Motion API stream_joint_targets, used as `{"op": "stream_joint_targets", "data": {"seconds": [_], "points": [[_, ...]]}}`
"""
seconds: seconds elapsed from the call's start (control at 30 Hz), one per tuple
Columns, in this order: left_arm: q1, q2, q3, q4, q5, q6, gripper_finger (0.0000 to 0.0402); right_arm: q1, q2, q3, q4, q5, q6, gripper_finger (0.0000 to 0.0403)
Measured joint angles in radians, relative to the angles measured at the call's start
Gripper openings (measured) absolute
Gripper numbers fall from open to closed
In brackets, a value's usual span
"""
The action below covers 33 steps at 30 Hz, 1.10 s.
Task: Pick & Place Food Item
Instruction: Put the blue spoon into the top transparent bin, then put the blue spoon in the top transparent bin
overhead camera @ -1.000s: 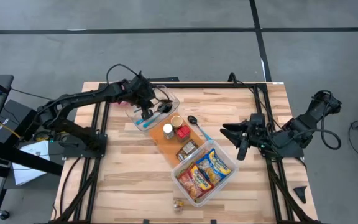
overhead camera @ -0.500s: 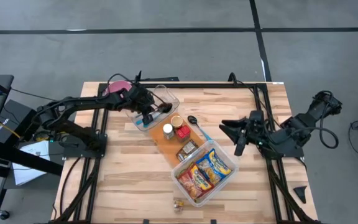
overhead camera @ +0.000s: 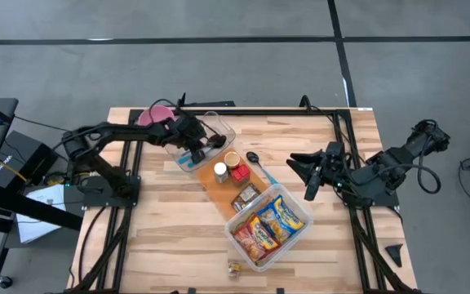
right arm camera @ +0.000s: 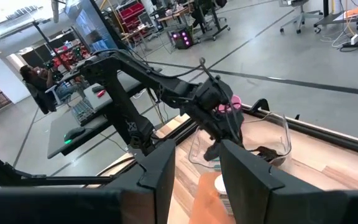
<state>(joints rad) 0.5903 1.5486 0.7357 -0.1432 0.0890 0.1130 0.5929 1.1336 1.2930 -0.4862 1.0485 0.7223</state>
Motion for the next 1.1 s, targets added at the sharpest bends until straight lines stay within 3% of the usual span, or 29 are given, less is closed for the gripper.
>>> {"op": "stream_joint_targets", "data": {"seconds": [0.17,0.67,1.1], "points": [[0.0,0.035,0.004,0.045,-0.042,-0.005,0.0003,-0.008,0.0,0.0,0.0,0.0,0.0,0.0123],[-0.001,0.027,0.001,0.049,-0.03,-0.019,0.0004,-0.024,0.0,0.0,-0.015,0.0,0.0,0.0123],[-0.001,0.022,0.0,0.057,-0.027,-0.025,0.0042,-0.032,0.0,0.0,-0.015,0.0,0.0,0.0123]]}}
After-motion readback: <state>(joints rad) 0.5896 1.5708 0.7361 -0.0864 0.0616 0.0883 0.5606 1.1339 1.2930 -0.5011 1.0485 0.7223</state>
